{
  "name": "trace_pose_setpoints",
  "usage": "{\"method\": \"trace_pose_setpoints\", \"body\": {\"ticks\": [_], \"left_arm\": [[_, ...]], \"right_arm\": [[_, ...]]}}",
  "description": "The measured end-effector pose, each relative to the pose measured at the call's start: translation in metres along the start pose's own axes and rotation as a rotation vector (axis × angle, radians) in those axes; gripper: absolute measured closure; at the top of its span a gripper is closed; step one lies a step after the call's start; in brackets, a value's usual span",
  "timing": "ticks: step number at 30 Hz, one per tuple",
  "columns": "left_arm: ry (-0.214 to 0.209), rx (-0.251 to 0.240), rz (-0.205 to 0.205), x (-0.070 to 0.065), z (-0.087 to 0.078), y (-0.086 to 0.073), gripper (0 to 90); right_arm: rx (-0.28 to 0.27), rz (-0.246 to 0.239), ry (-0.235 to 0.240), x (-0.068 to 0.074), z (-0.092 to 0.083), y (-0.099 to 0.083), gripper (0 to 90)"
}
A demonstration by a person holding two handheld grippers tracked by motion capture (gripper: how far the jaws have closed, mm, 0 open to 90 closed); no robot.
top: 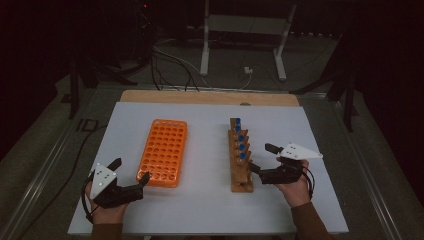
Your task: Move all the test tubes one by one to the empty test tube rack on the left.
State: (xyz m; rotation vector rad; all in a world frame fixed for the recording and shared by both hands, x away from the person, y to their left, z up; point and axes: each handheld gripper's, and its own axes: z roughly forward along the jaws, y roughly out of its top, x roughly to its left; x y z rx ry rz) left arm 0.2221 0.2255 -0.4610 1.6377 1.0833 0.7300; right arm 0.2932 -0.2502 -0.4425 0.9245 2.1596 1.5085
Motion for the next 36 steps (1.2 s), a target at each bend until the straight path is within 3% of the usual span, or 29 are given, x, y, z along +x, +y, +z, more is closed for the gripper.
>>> {"method": "trace_pose_setpoints", "body": {"ticks": [9, 19, 25, 26, 36], "left_arm": [[-0.005, 0.004, 0.006, -0.002, 0.002, 0.0, 0.4], [-0.008, 0.012, 0.014, -0.003, 0.003, -0.001, 0.4], [-0.011, 0.019, 0.022, -0.004, 0.004, -0.001, 0.4], [-0.011, 0.021, 0.024, -0.005, 0.004, -0.001, 0.4], [-0.013, 0.023, 0.031, -0.006, 0.005, -0.001, 0.4]], "right_arm": [[0.058, -0.008, 0.025, 0.008, 0.018, 0.0, 20.2], [0.09, -0.05, 0.001, 0.017, 0.034, -0.002, 57.6], [0.108, -0.071, -0.01, 0.017, 0.039, -0.003, 69.6], [0.118, -0.077, -0.026, 0.018, 0.042, -0.003, 75.0], [0.135, -0.105, -0.05, 0.021, 0.048, -0.005, 75.7]]}}
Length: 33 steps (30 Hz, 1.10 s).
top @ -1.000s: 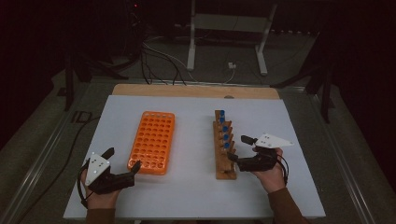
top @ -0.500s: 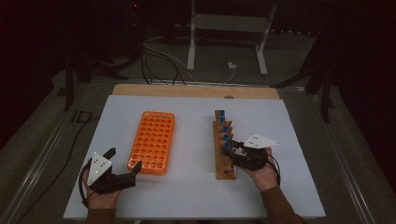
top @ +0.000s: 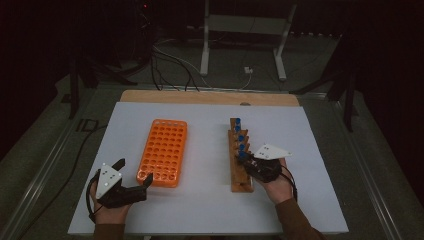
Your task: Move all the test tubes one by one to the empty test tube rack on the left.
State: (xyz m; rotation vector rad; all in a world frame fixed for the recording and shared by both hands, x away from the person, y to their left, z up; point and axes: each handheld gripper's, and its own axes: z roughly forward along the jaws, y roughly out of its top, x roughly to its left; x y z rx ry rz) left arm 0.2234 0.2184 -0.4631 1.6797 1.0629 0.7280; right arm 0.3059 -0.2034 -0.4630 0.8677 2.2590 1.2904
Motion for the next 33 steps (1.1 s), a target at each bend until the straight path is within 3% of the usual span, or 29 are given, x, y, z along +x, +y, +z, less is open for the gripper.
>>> {"method": "trace_pose_setpoints", "body": {"ticks": [10, 23, 33], "left_arm": [[-0.01, 0.01, 0.0, -0.001, 0.001, 0.0, 0.4], [-0.065, 0.014, -0.004, -0.013, 0.01, 0.01, 1.2], [-0.132, -0.016, 0.017, -0.026, 0.019, 0.026, 1.2]], "right_arm": [[-0.008, 0.06, 0.012, -0.005, -0.003, 0.003, 77.0], [-0.016, 0.08, 0.052, -0.01, -0.017, 0.018, 77.1], [-0.046, 0.105, 0.073, -0.019, -0.028, 0.032, 77.1]]}}
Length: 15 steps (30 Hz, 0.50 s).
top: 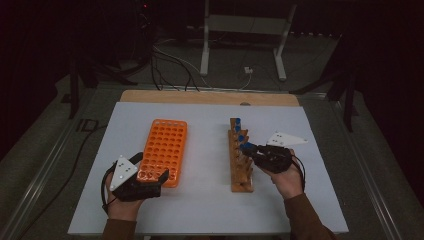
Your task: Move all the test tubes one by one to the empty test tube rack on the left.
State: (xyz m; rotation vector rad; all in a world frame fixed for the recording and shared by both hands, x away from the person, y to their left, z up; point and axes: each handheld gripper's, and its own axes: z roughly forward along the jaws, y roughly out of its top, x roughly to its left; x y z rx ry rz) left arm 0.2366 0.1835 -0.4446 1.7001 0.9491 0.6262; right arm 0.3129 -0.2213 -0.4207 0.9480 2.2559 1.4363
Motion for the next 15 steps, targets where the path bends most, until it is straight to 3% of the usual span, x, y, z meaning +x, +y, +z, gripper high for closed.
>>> {"method": "trace_pose_setpoints", "body": {"ticks": [3, 15], "left_arm": [[-0.025, 0.007, -0.01, -0.004, 0.007, 0.005, 1.2], [-0.081, 0.027, 0.035, -0.029, 0.037, 0.03, 1.2]], "right_arm": [[-0.001, -0.006, 0.001, 0.0, -0.002, 0.005, 77.1], [-0.01, -0.038, -0.001, 0.001, -0.013, 0.025, 77.2]]}}
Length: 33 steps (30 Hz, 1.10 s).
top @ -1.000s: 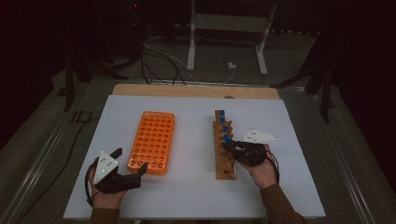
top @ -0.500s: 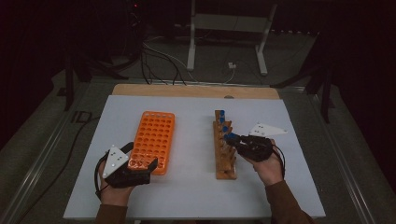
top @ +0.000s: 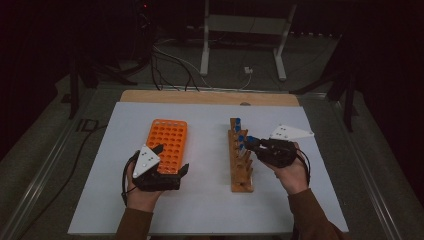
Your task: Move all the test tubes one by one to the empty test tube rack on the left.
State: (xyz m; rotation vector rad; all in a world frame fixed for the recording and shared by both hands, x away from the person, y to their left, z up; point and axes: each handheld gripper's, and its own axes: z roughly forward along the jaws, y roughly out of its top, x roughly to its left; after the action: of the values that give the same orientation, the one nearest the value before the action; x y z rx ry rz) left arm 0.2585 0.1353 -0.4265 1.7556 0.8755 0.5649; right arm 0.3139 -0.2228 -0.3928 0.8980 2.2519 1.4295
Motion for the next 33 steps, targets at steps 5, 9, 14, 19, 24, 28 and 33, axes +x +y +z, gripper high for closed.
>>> {"method": "trace_pose_setpoints", "body": {"ticks": [5, 9, 14, 19, 24, 28, 33], "left_arm": [[-0.02, 0.01, 0.024, -0.008, 0.012, 0.007, 1.2], [-0.032, 0.013, 0.042, -0.015, 0.021, 0.011, 1.2], [-0.045, 0.009, 0.047, -0.022, 0.029, 0.017, 1.3], [-0.064, 0.018, 0.052, -0.03, 0.04, 0.022, 1.7], [-0.1, 0.037, 0.055, -0.039, 0.05, 0.026, 5.4], [-0.117, 0.039, 0.073, -0.048, 0.058, 0.027, 15.6], [-0.153, 0.034, 0.083, -0.055, 0.064, 0.028, 43.4]], "right_arm": [[-0.005, -0.006, 0.011, 0.003, -0.002, 0.005, 77.2], [-0.003, -0.008, 0.026, 0.007, 0.001, 0.007, 77.2], [-0.002, -0.017, 0.049, 0.013, 0.005, 0.011, 77.1], [0.001, -0.028, 0.072, 0.02, 0.01, 0.014, 77.1], [0.01, -0.025, 0.1, 0.027, 0.018, 0.015, 77.1], [0.005, -0.019, 0.124, 0.032, 0.022, 0.016, 77.1], [0.006, -0.022, 0.149, 0.039, 0.027, 0.019, 77.1]]}}
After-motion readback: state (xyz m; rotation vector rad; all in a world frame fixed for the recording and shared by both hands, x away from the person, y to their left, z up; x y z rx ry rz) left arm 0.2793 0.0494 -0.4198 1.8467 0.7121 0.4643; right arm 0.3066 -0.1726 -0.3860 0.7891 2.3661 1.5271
